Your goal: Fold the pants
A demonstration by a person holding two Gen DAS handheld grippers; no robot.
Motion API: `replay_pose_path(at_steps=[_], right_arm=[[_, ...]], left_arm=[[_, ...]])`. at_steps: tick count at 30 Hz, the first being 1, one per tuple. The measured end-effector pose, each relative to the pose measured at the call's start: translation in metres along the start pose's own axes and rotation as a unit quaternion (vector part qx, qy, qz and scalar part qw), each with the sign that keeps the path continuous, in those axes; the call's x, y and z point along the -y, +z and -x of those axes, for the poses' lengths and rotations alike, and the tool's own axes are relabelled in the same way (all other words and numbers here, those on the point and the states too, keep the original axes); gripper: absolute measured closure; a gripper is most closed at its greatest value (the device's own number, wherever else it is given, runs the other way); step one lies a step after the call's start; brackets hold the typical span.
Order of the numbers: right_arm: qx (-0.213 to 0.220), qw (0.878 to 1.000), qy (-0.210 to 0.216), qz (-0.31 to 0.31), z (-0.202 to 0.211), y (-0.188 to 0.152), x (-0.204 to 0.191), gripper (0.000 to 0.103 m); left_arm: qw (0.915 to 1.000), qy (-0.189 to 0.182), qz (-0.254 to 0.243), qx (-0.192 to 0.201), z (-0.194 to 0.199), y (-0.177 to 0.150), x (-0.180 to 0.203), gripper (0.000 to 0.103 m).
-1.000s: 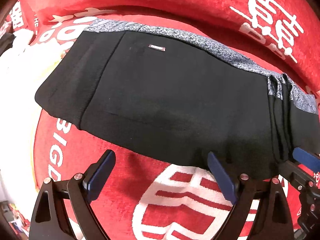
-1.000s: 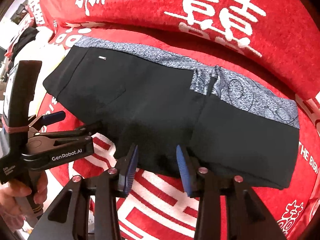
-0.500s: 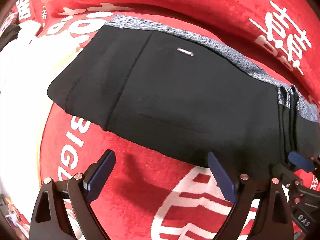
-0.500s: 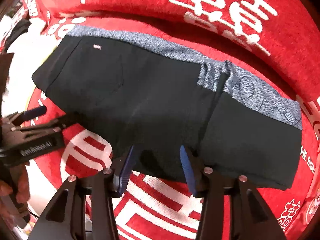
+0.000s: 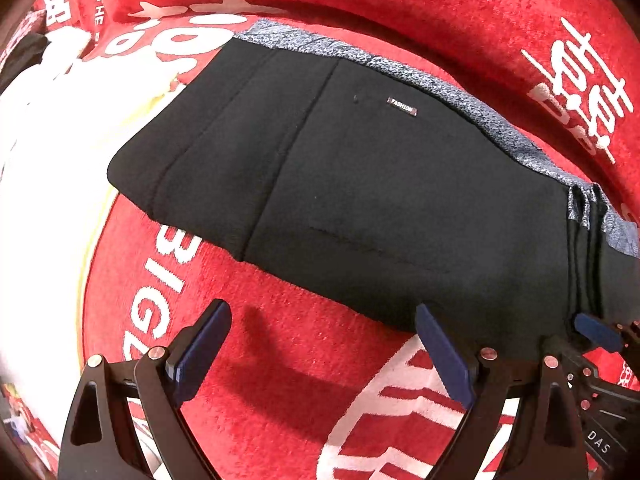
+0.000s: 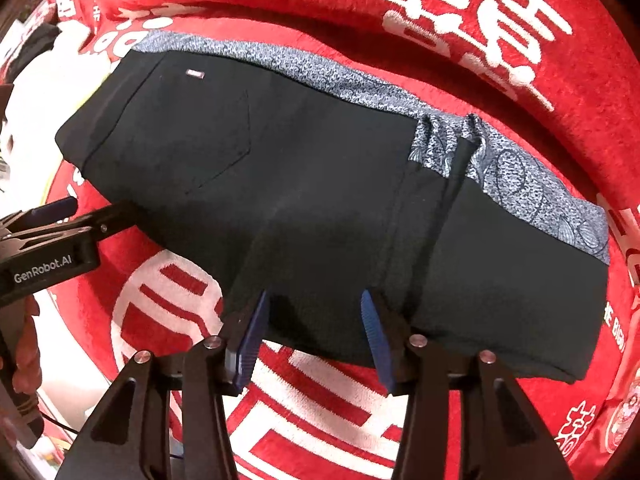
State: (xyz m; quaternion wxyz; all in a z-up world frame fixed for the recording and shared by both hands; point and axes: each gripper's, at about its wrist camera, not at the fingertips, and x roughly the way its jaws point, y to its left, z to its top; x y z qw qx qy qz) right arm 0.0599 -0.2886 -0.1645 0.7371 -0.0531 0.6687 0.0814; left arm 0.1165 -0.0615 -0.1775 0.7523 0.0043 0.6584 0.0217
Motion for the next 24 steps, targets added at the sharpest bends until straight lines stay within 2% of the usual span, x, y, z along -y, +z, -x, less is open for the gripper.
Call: replay_pose_path(at_steps=[10,18,24], right_arm=[[-0.021,1.0,0.0,0.001,-0.012,0.009,-0.015,0.047],[-0.019,1.0,-0.003,0.001,-0.016,0.013,-0.018,0.044],[-0.019,1.0,-0.005,0.0,-0.017,0.01,-0.017,0.043]], left_arm=[[1.0,0.001,0.008,-0.002,-0.005,0.006,-0.011,0.009],[0.9998,-0.007,0.018,0.001,-0.009,0.01,-0.02,0.009],[0.9994,-0.028,0.021,0.003,-0.01,0.01,-0.027,0.009]])
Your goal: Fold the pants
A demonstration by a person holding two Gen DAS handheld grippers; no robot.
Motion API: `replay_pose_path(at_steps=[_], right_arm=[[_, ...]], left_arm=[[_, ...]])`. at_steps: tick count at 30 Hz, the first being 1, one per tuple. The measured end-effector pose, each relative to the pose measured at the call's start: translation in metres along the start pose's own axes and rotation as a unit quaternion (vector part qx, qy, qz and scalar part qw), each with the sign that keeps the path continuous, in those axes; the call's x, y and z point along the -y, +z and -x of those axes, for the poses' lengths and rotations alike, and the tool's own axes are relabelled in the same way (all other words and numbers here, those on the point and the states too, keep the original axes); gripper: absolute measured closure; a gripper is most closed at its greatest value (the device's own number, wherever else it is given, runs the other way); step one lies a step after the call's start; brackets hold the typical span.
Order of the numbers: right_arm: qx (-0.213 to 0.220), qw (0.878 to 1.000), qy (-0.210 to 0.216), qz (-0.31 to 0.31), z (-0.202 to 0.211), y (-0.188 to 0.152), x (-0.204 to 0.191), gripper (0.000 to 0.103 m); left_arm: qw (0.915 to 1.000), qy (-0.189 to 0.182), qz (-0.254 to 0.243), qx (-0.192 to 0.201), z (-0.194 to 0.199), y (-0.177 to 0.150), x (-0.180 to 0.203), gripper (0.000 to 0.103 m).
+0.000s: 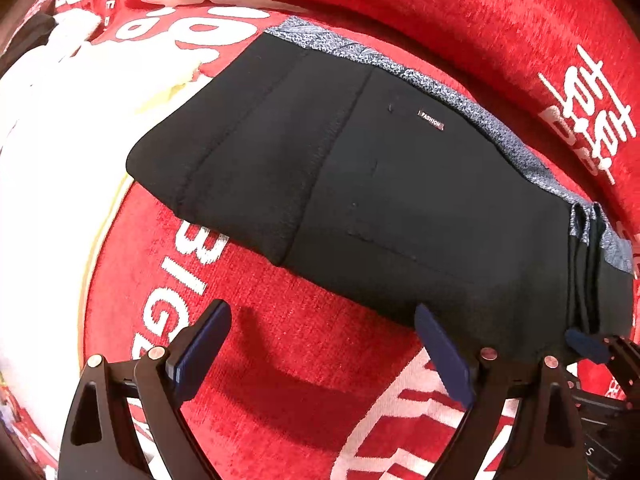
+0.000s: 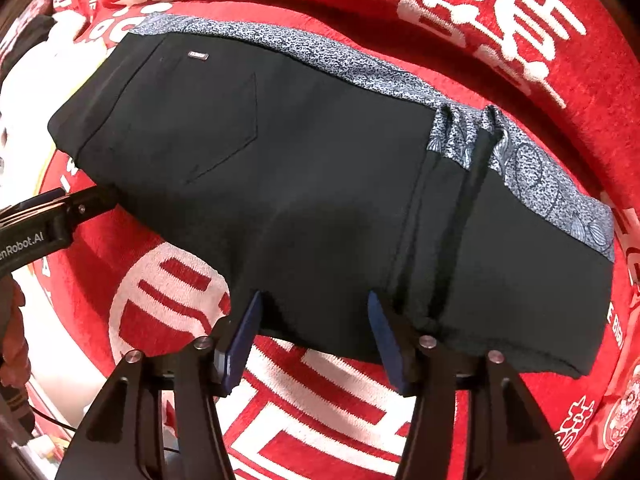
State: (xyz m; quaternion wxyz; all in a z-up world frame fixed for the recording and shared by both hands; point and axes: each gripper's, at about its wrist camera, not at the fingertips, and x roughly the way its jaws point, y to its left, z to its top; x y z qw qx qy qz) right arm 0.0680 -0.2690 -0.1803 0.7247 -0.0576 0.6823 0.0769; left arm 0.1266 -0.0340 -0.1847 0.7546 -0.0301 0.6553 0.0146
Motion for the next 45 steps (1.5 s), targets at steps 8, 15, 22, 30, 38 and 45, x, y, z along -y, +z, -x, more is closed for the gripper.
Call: replay_pose_path(at_steps=[8,15,22,30,38,45], right_arm=[[0.003,1.0,0.003,0.002,-0.002,0.0,0.0,0.041],[0.007,1.0,0.01,0.003,-0.008,-0.005,-0.001,0.039],[0.013,1.0,0.023,0.008,-0.016,-0.007,-0.004,0.039],[0.019,0.999,0.037,0.003,-0.023,-0.004,-0.008,0.038],[0.083,0.988,0.124,-0.047,0.036,0.023,0.02,0.038],[0.063,0.967,0.243,-0.051,0.064,0.118,-0.001,0.023]], left_arm=[[0.9899,-0.125,0.065,0.015,0.001,0.004,-0.051,0.009],[0.9594,-0.24,0.146,0.028,-0.01,0.014,-0.096,0.009],[0.9407,-0.299,0.15,0.056,-0.018,0.036,-0.092,0.009],[0.9717,-0.193,0.11,0.082,-0.015,0.058,-0.054,0.036],[0.9791,-0.009,-0.103,0.175,0.031,0.038,0.017,0.069],[0.9376,0.074,-0.245,0.235,0.043,0.009,0.068,0.069]])
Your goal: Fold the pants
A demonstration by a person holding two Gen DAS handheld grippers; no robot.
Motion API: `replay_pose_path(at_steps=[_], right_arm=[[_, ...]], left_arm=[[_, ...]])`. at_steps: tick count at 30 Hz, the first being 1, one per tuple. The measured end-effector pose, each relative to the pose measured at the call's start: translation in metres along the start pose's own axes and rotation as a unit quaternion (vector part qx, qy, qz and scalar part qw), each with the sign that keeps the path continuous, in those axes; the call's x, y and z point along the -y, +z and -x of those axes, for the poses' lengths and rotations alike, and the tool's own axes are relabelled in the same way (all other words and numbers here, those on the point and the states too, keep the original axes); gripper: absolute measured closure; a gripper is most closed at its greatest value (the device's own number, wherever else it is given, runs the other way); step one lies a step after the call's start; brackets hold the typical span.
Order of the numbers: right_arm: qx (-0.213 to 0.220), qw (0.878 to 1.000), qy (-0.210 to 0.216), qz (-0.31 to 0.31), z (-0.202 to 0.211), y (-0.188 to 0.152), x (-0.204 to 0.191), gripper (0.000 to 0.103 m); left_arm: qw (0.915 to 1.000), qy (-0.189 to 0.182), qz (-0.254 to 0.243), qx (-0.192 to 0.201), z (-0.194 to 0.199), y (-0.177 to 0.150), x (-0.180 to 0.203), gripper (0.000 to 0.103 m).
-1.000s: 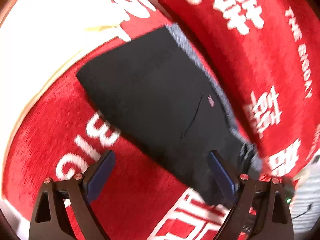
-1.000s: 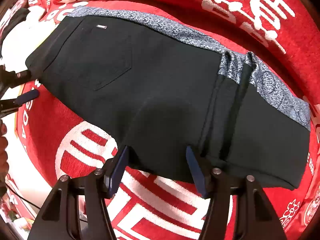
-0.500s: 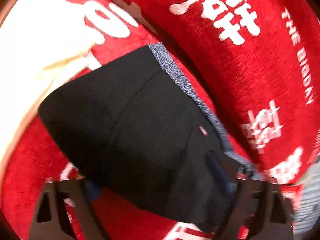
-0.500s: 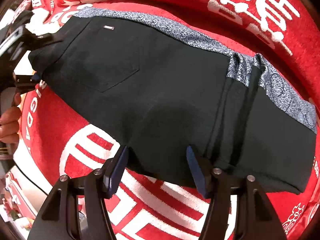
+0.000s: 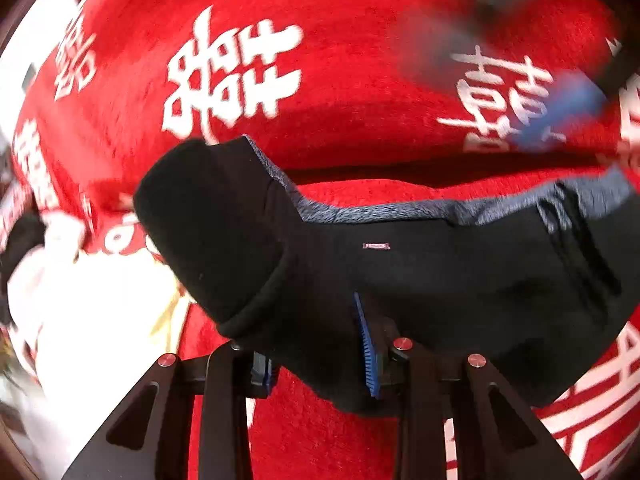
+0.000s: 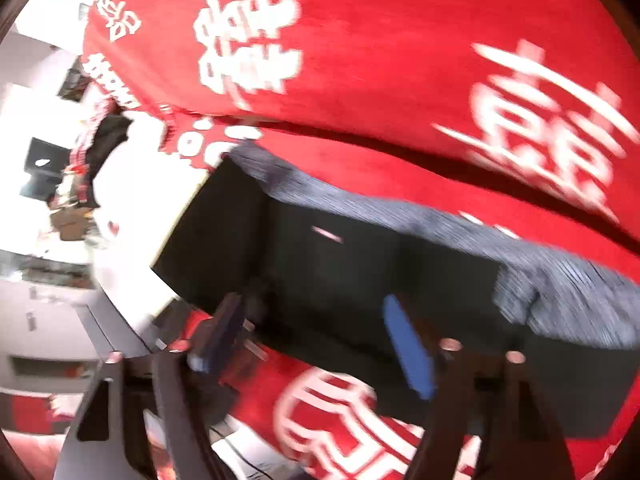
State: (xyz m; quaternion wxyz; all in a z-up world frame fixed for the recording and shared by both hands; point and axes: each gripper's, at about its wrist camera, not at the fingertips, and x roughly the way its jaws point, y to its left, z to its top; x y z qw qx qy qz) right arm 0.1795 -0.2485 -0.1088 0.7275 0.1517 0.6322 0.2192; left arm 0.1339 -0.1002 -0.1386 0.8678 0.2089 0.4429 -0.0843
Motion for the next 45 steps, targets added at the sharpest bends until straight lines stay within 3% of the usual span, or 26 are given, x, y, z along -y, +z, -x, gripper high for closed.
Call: replay_pose_path(at_steps=[5,10,11,12,13,14,15,18,24,30,33,37,39,40,41,45], right_arm=[[-0.084,0.993,0.063,0.045,-0.044,0.057,-0.065,0.023],[-0.19,0.975,0.02,0.112,-0.103,0.066,-0.107,0.023],[-0.202,0.972,0.011,0.116,-0.109,0.065,-0.107,0.026],[-0.211,0.971,0.006,0.116,-0.115,0.064,-0.105,0.057],[-0.206,0.972,-0.001,0.112,-0.113,0.063,-0.101,0.074],[-0.198,0.974,-0.006,0.107,-0.109,0.063,-0.096,0.083],[-0.179,0.979,-0.003,0.1,-0.099,0.061,-0.088,0.086],[-0.129,0.988,0.026,0.085,-0.06,0.047,-0.061,0.086],[-0.018,0.996,0.081,0.019,0.036,-0.005,0.018,0.086],[0.063,0.993,0.07,-0.075,0.108,-0.067,0.117,0.086],[0.075,0.987,0.064,-0.125,0.117,-0.099,0.165,0.086],[0.06,0.981,0.047,-0.178,0.094,-0.127,0.222,0.086],[0.059,0.977,0.055,-0.2,0.08,-0.133,0.238,0.086],[0.059,0.975,0.061,-0.206,0.075,-0.134,0.241,0.086],[0.058,0.974,0.066,-0.209,0.071,-0.135,0.243,0.086],[0.057,0.97,0.077,-0.223,0.065,-0.144,0.258,0.083]], left_arm=[[0.9992,0.014,-0.036,0.003,0.002,0.003,0.007,0.069],[0.9978,0.028,-0.059,0.012,0.007,0.001,0.013,0.069],[0.9977,0.029,-0.061,0.012,0.008,0.003,0.015,0.069],[0.9977,0.03,-0.061,0.007,0.008,0.004,0.016,0.069],[0.9979,0.024,-0.059,0.002,0.009,0.004,0.018,0.069],[0.9979,0.019,-0.061,0.008,0.014,0.007,0.022,0.069],[0.9973,0.016,-0.07,0.015,0.021,0.01,0.03,0.069],[0.9957,-0.005,-0.086,0.033,0.044,0.023,0.053,0.069],[0.9882,-0.09,-0.109,0.059,0.09,0.059,0.127,0.069],[0.9725,-0.145,-0.175,0.053,0.103,0.075,0.232,0.069],[0.9643,-0.151,-0.215,0.031,0.093,0.064,0.281,0.069],[0.9592,-0.132,-0.25,-0.006,0.071,0.046,0.319,0.069],[0.9579,-0.125,-0.258,-0.016,0.066,0.041,0.325,0.059],[0.9573,-0.135,-0.255,-0.019,0.063,0.044,0.318,0.043],[0.9561,-0.146,-0.253,-0.026,0.063,0.043,0.319,0.035],[0.9586,-0.152,-0.238,-0.039,0.072,0.037,0.298,0.034]])
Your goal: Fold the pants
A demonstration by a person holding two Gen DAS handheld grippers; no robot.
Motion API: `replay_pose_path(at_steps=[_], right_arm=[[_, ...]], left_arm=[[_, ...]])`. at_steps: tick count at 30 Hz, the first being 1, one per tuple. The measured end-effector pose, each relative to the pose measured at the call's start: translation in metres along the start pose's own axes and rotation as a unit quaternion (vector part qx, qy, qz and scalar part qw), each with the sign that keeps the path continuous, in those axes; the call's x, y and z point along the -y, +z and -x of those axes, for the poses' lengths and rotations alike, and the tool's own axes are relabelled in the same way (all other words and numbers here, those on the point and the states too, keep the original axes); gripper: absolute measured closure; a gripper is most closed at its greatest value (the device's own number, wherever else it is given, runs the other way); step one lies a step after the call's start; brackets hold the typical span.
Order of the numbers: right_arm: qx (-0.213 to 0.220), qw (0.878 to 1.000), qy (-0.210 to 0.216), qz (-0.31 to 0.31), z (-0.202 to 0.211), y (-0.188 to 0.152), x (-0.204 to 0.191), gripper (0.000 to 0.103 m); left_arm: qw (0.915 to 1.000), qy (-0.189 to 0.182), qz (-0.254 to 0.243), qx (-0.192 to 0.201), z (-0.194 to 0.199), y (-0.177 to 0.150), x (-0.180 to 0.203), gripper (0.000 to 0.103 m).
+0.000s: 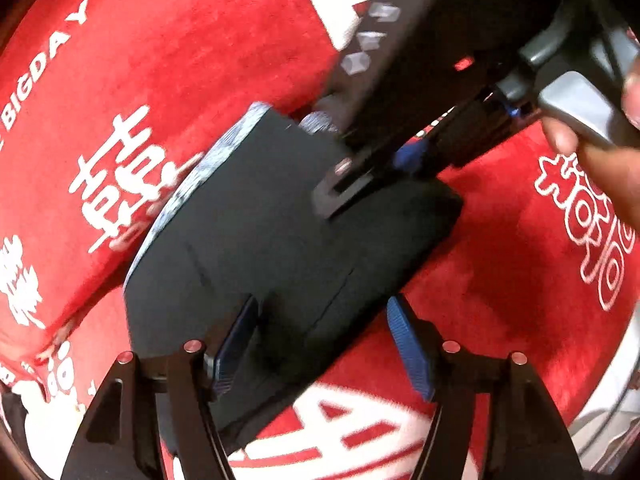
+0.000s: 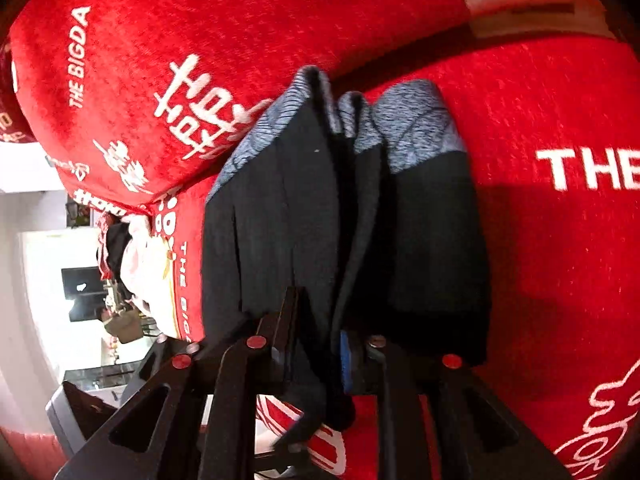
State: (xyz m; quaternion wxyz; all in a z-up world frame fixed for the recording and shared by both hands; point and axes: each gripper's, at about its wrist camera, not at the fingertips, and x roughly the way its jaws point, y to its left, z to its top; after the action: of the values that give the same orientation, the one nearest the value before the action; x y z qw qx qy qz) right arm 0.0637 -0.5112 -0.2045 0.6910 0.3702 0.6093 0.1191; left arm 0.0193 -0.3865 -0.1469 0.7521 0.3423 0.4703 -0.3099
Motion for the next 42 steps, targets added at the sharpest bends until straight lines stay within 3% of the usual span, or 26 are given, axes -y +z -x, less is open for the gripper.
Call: replay_pose_path(at_steps=[5,7,10,13,14,18,24,30,32,36,42], right_arm=[[0.009,0.998,-0.053,0.041,0.004,-0.005,-0.006,0.082],[0.012,0.994,-0.09,0.057,0.009,-0.008,-0.005,0.078],[0.027,0.992,-0.111,0.055,0.015,-0.016,-0.003,0.073],[0.046,0.989,-0.136,0.04,0.036,-0.025,0.003,0.067],[0.053,0.987,-0.147,0.037,0.042,-0.028,0.003,0.063],[0.076,0.98,-0.181,0.035,0.067,-0.036,0.008,0.062],[0.096,0.973,-0.19,0.089,0.058,-0.028,-0.023,0.062],[0.053,0.955,-0.255,0.138,0.009,-0.033,-0.031,0.06],[0.071,0.957,-0.25,0.132,0.013,-0.038,-0.03,0.057],[0.066,0.963,-0.238,0.109,0.019,-0.043,-0.023,0.053],[0.05,0.955,-0.268,0.114,0.02,-0.052,-0.024,0.047]], left_arm=[[0.9969,0.013,0.077,0.002,0.016,-0.016,-0.053,0.033],[0.9921,0.031,0.119,-0.023,0.003,-0.019,-0.078,0.021],[0.983,0.048,0.17,-0.051,-0.02,-0.021,-0.11,0.021],[0.9781,0.05,0.194,-0.056,-0.027,-0.022,-0.123,0.021],[0.977,0.05,0.2,-0.055,-0.024,-0.023,-0.122,0.021],[0.9742,0.058,0.212,-0.05,-0.024,-0.024,-0.125,0.021],[0.9679,0.053,0.236,-0.069,-0.039,-0.025,-0.126,0.021],[0.9702,0.071,0.22,-0.071,-0.035,-0.029,-0.111,0.021],[0.9697,0.072,0.221,-0.075,-0.03,-0.029,-0.108,0.021],[0.9628,0.06,0.25,-0.084,-0.019,-0.034,-0.105,0.021],[0.9577,0.049,0.269,-0.088,0.005,-0.059,-0.096,0.021]])
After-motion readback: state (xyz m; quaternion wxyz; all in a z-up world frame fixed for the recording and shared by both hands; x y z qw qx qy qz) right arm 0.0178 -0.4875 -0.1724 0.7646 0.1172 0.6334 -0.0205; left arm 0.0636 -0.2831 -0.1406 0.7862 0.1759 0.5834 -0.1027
